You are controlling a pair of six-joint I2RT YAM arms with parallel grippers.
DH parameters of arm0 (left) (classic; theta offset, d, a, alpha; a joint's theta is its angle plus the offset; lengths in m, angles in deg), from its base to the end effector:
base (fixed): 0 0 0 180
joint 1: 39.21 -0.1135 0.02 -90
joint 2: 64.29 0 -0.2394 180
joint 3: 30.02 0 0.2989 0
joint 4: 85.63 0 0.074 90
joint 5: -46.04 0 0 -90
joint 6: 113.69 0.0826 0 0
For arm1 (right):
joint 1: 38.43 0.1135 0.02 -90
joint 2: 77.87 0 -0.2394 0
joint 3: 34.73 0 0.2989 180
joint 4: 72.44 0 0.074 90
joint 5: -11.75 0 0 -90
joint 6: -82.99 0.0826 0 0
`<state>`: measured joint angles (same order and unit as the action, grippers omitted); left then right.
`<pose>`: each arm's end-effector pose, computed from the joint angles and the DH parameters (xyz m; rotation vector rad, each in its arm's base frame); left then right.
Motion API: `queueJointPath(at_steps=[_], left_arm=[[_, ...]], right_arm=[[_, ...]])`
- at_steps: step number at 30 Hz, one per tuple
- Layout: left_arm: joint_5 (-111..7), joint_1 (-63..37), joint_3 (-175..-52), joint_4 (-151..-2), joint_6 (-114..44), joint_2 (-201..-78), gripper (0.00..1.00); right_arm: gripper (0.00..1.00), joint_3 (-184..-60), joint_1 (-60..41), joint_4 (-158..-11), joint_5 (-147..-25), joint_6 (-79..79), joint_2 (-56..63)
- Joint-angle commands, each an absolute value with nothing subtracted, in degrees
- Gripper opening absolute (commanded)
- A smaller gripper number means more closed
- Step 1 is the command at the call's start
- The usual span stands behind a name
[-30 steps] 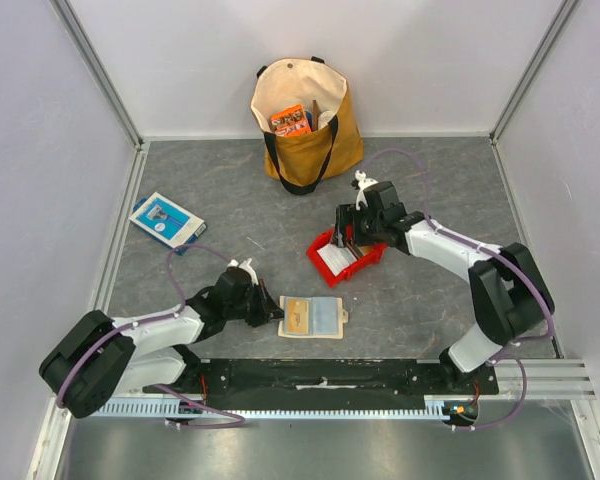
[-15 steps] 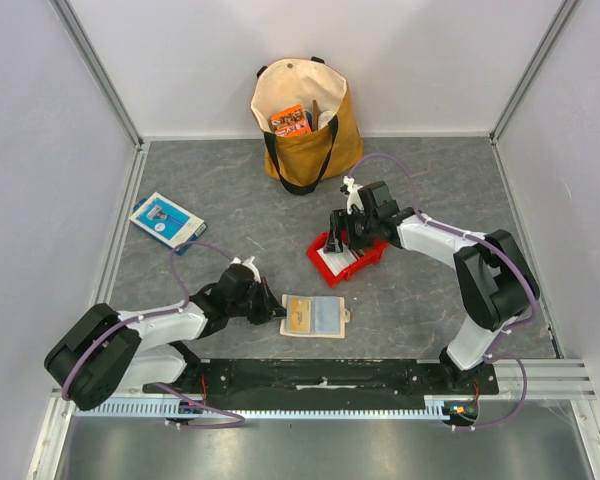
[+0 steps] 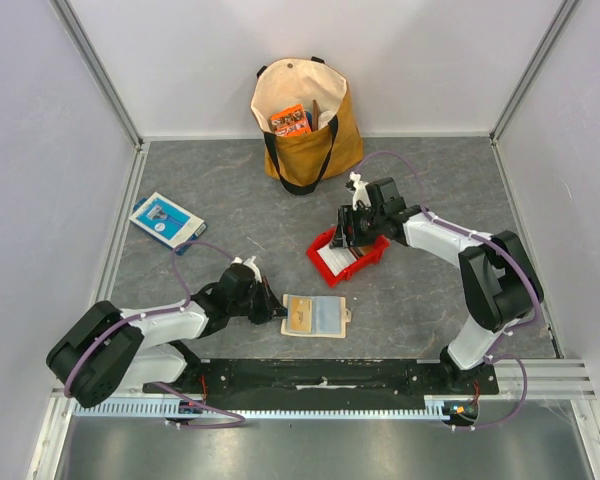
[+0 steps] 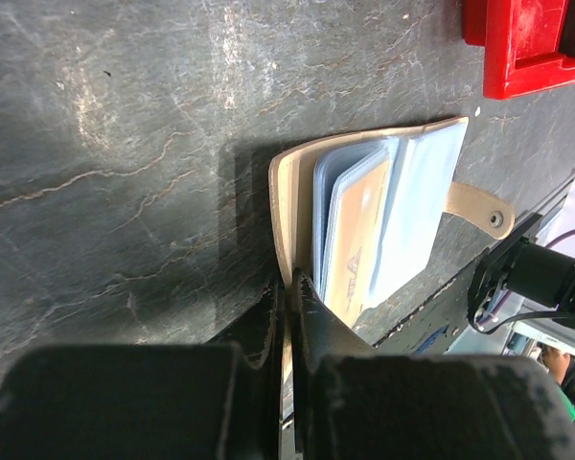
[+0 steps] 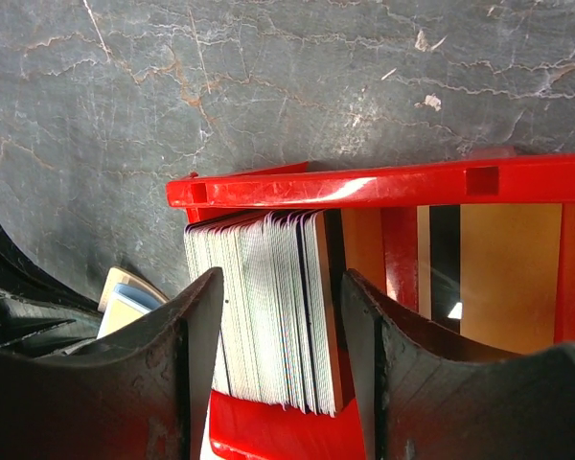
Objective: Put the credit cards into the card holder
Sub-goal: Pick up the credit card from the storage box.
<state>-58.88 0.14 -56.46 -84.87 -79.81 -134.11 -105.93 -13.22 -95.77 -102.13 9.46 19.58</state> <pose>0.1915 -0.1845 0.0258 -0.2360 2.5860 -1.0400 0.3622 0.2075 0.1048 -0.3851 2.4818 0.8228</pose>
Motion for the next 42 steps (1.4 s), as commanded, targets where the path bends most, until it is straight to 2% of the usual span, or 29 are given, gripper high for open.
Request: queueJointPath(at_steps=[1, 4, 5, 7, 15, 21, 31, 42], left_arm=[[-56.97, 0.16, -56.19, -81.6, -76.77, -135.83, 0.02], [-57.05, 0.25, -56.28, -81.78, -76.69, -136.18, 0.02], [-57.14, 0.16, -56.28, -81.87, -76.69, -136.27, 0.02], [-57.14, 0.25, -56.28, -81.87, -76.6, -136.44, 0.02], [-57.32, 0.34, -56.46, -82.04, -76.69, -136.71, 0.02], [-57.41, 0.25, -56.54, -82.04, -76.69, -136.88, 0.02], [-57.41, 0.34, -56.46, -82.13, -76.6, -137.15, 0.02], [-57.76, 0.25, -56.46, -82.39, -76.6, -137.15, 0.02]], right_arm=[[0.58, -107.48, -13.74, -96.06, -103.83, 9.25, 17.58], [0.5, -107.57, -13.82, -96.06, -104.44, 9.16, 17.84], [0.54, -107.57, -13.91, -96.15, -103.4, 9.25, 17.84], [0.71, -107.57, -13.82, -96.23, -101.46, 9.16, 17.84], [0.74, -108.98, -14.09, -97.55, -103.73, 7.84, 21.35], [0.66, -109.16, -14.0, -97.47, -109.01, 8.19, 20.48], [0.55, -108.81, -14.88, -97.82, -109.27, 9.07, 17.58], [0.3, -108.81, -15.58, -98.96, -108.75, 8.81, 18.19]])
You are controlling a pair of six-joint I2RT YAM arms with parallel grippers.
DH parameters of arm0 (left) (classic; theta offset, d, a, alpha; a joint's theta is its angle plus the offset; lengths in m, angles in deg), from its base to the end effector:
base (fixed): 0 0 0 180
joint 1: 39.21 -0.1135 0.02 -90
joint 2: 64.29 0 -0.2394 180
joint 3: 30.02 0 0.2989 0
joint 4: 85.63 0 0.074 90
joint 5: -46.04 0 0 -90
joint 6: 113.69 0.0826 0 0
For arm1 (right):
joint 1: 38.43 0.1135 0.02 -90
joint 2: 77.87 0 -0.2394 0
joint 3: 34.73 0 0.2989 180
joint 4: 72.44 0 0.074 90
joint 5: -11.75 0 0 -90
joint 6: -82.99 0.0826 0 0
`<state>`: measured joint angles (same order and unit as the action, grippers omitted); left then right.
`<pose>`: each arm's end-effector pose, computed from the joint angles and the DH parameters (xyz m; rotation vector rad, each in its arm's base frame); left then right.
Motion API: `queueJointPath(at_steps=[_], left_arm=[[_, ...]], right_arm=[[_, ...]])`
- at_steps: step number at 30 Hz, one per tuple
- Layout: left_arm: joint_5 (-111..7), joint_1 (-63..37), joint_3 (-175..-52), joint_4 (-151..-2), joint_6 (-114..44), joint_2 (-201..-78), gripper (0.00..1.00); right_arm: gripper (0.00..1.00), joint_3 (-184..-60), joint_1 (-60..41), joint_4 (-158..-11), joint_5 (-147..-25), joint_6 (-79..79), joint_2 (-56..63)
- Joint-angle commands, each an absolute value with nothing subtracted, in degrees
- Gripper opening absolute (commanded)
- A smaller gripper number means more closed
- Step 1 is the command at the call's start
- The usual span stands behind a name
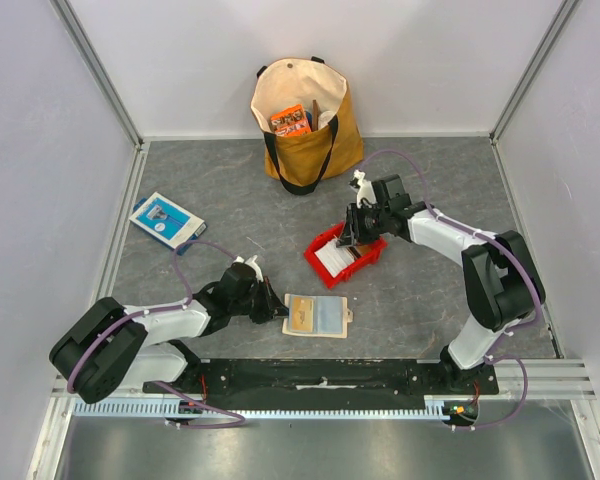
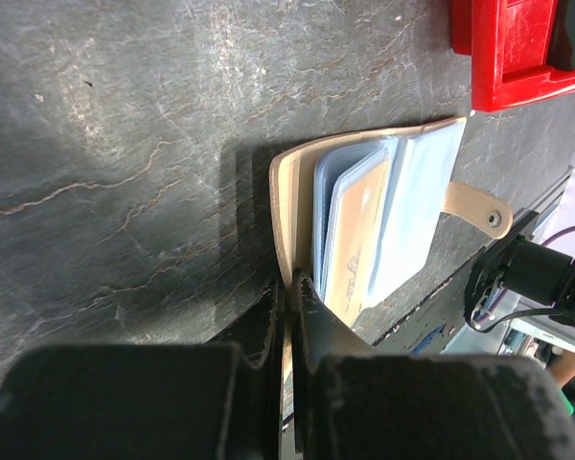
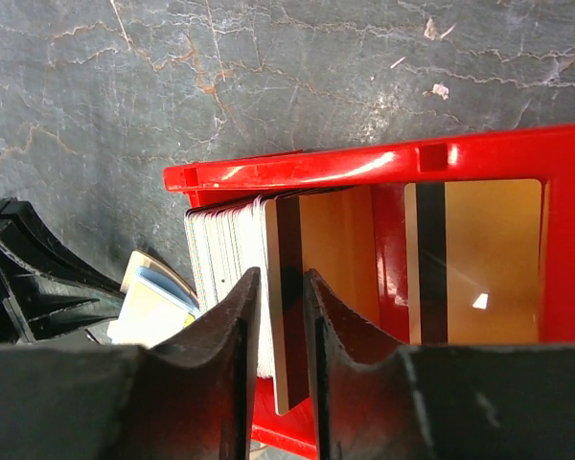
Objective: Put the credit cards into the card holder
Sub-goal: Pick up the credit card from the storage box.
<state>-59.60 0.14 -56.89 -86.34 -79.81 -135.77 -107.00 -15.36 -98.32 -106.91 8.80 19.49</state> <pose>0.1926 -0.1868 0.0241 -0.2282 2.5870 -1.0559 0.3650 0.1985 0.1104 -0.3866 2.4962 0.9027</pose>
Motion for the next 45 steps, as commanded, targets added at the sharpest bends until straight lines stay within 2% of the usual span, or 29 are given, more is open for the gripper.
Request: queueJointPath(at_steps=[1, 3, 8, 12, 17, 35, 39, 45], left_arm=[[-57.67, 0.25, -56.46, -82.39, -76.6, -137.15, 0.02], [-57.76, 0.16, -56.46, -82.31, -76.6, -137.23, 0.02], [-57.67, 0.25, -56.55, -82.39, -76.51, -137.32, 0.02], [-57.76, 0.25, -56.28, -82.57, -76.6, -137.24, 0.02], [-57.67, 0.25, -56.11, -82.75, -76.6, -137.32, 0.02], [-58.02, 0.25, -55.84, -83.45, -76.69, -137.32, 0.02], [-58.02, 0.34, -55.75, -83.45, -76.69, -137.15, 0.02], [-58.11, 0.16, -55.58, -83.45, -76.77, -136.88, 0.02]], right_arm=[[0.29, -108.89, -15.49, -98.87, -108.49, 8.89, 18.19], [0.19, -108.72, -15.76, -98.78, -108.48, 8.98, 18.19], [0.07, -108.8, -16.37, -98.96, -104.98, 9.25, 17.67], [0.06, -109.07, -16.37, -100.45, -98.04, 8.02, 17.57], [0.05, -108.8, -14.54, -101.42, -95.31, 6.7, 18.54], [0.17, -110.3, -6.27, -104.14, -83.44, 3.88, 21.88], [0.01, -111.43, -5.65, -104.75, -82.03, 3.8, 22.32], [0.0, -112.76, -5.56, -108.53, -72.64, 0.73, 19.87]])
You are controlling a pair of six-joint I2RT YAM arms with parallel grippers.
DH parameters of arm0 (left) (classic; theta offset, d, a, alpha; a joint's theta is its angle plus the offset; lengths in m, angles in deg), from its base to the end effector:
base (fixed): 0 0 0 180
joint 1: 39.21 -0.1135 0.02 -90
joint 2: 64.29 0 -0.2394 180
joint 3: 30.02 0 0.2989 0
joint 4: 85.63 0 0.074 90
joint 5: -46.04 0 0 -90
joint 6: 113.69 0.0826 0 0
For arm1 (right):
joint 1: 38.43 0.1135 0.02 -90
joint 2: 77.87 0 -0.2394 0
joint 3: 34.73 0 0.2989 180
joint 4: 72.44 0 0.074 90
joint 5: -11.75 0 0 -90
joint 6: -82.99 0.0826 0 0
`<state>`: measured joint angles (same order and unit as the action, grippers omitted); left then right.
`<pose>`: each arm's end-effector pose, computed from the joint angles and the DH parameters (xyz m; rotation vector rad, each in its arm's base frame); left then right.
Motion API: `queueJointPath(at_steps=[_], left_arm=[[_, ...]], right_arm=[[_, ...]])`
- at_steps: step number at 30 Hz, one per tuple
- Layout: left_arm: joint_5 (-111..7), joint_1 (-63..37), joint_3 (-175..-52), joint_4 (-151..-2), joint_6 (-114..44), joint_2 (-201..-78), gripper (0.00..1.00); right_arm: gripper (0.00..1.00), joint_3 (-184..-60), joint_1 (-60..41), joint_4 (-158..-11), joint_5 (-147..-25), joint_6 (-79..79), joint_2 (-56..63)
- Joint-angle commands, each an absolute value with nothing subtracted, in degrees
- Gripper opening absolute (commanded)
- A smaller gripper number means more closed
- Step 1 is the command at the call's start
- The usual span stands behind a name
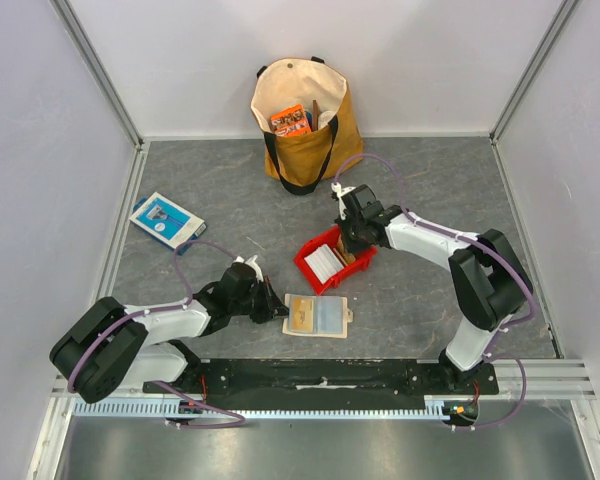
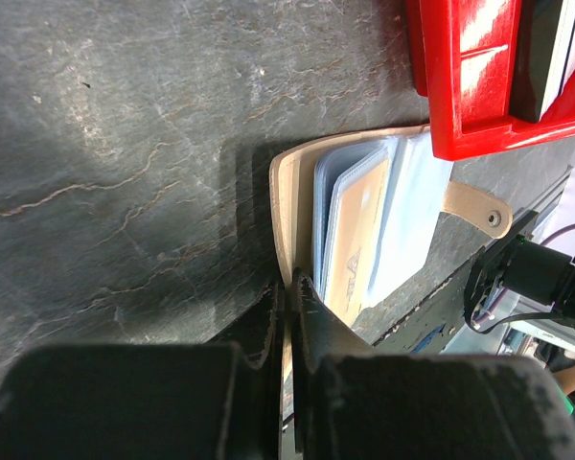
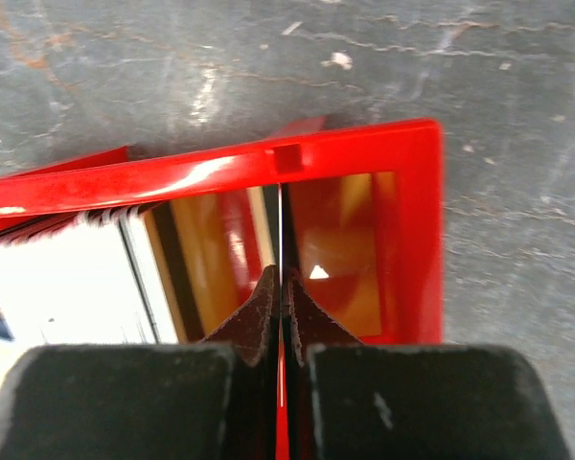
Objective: Put the credit cards into the card holder
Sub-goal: Pick up the credit card from the storage box.
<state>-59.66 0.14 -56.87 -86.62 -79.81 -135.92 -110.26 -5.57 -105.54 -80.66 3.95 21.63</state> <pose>0.1927 -0.1869 0.0239 -0.2271 2.5856 -1.0583 0.3490 0.2296 0.0968 -0.5104 2.5528 0.3379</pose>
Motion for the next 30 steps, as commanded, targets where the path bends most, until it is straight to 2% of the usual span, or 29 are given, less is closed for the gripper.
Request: queueJointPath(at_steps=[1, 15, 22, 30], left_arm=[[-58.11, 0.34, -55.49, -83.45, -76.77, -136.88, 0.02], [-58.81, 0.16, -54.7, -83.54, -76.51, -135.48, 0.02], [-58.99, 0.25, -54.26, -83.89, -76.69, -134.86, 0.02], [-59.25, 0.25, -53.47, -83.8, -77.74, -132.67, 0.02]], right_arm=[[0.0, -112.85, -5.56, -108.97, -71.75, -0.15, 19.6], [0.0, -116.27, -8.63, -110.3, -63.13, -6.49, 20.92], [0.0, -117.06, -9.69, -110.12, -69.02, -7.1, 17.23], [0.0, -115.58, -9.61, -110.65, -78.06, 1.23, 4.32]])
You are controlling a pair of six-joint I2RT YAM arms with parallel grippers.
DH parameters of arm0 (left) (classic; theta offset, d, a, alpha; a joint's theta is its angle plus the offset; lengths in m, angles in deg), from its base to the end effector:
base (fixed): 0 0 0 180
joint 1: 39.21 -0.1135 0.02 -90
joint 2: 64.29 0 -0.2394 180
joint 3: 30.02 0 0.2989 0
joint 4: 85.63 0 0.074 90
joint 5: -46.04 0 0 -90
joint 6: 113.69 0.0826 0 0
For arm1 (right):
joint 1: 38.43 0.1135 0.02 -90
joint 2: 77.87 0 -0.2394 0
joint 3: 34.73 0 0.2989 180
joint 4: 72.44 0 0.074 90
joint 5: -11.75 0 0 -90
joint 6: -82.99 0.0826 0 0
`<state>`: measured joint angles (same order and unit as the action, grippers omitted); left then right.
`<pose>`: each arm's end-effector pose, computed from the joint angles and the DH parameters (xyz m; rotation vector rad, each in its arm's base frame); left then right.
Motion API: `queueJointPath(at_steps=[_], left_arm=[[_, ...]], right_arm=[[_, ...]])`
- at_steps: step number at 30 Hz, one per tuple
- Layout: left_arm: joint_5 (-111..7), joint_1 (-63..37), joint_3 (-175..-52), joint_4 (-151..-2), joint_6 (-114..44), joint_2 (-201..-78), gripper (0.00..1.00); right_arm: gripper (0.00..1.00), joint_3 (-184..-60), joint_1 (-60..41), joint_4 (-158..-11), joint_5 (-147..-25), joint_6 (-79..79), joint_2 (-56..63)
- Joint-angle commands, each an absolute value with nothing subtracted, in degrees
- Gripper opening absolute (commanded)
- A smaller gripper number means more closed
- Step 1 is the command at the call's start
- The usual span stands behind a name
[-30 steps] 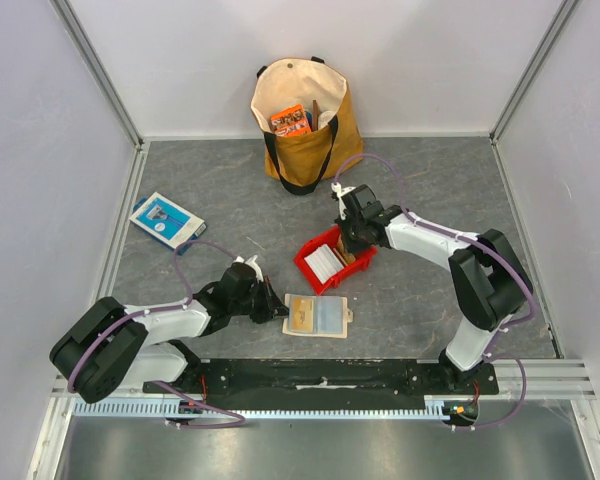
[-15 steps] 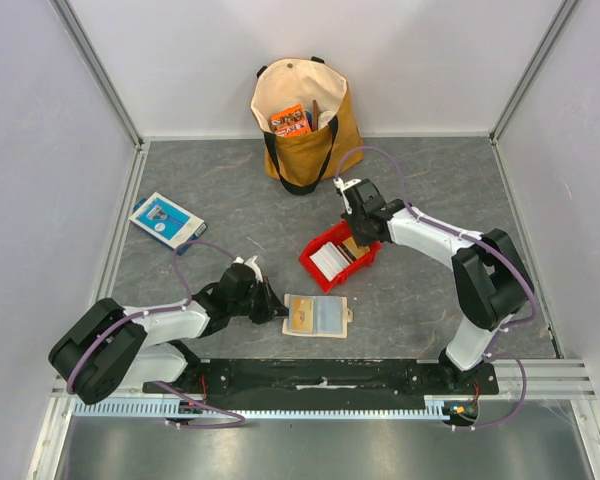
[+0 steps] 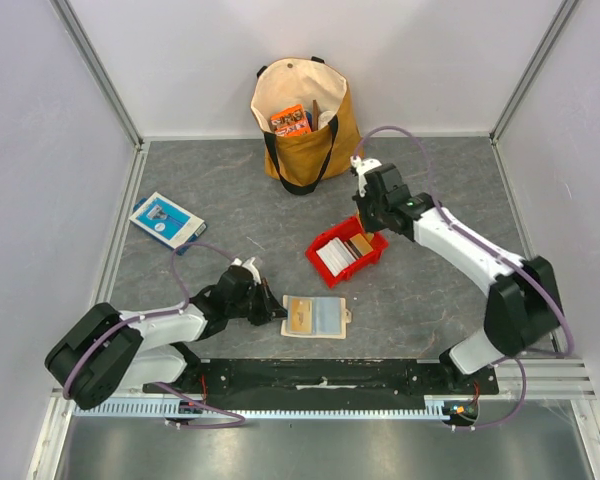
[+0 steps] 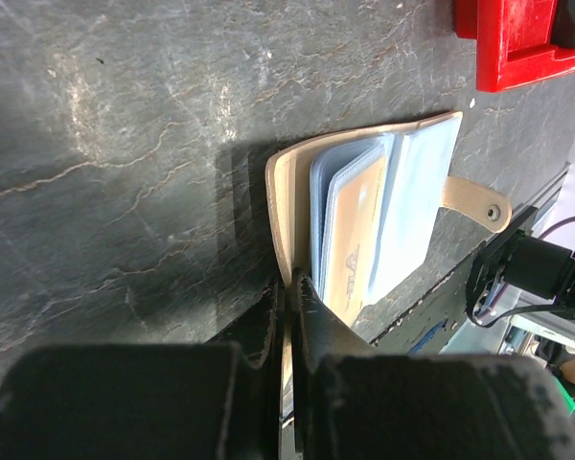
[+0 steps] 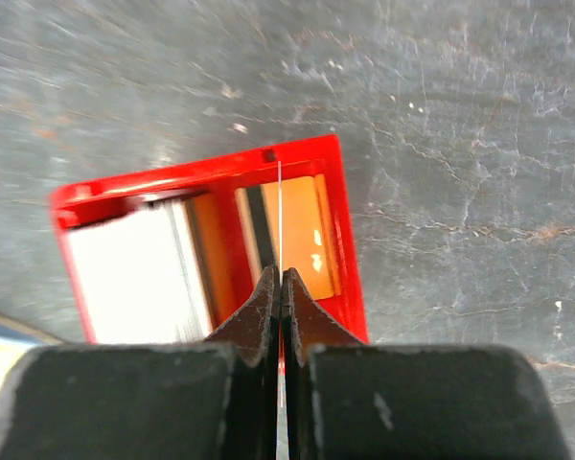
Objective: Put the credit cards into the card holder
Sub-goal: Pick up the credit card from the storage box, then turn over the card slot in the card holder.
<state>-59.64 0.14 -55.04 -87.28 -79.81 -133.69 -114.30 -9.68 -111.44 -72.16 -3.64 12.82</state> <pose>0.1886 -0.1835 0.0244 -0.2217 2.5672 -1.0712 0.3692 0.1925 0.1754 -0.4905 2.3928 0.1203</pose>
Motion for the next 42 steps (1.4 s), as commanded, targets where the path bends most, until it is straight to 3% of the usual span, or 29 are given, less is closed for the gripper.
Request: queueJointPath(at_steps=[1, 8, 17, 31, 38, 42], left_arm=[[-59.34, 0.25, -53.38, -83.71, -77.83, -132.06, 0.02], [-59.25, 0.25, -53.38, -81.25, -78.44, -127.66, 0.02], [-58.55, 0.25, -53.47, -79.14, -78.62, -125.55, 0.02], [-59.07, 0.25, -53.55, -77.39, -79.67, -121.33, 0.02], [-60.39, 0.43, -54.52, -75.27, -81.25, -115.19, 0.02], [-61.62, 0.25, -56.45, -73.0, -82.4, -111.05, 0.02]], right_arm=[[0.0, -114.53, -9.61, -110.13, -80.6, 2.82, 2.83], [0.0, -98.73, -8.99, -97.32, -97.13, 20.65, -7.99], [0.0, -81.57, 8.48, -88.42, -77.13, 39.91, -15.47], [0.0, -86.21, 24.92, -85.6, -66.93, 44.31, -4.67], [0.0, -93.59, 32.75, -86.12, -51.47, 47.39, 0.35], [0.0, -95.54, 35.39, -95.16, -40.21, 51.07, -0.08]])
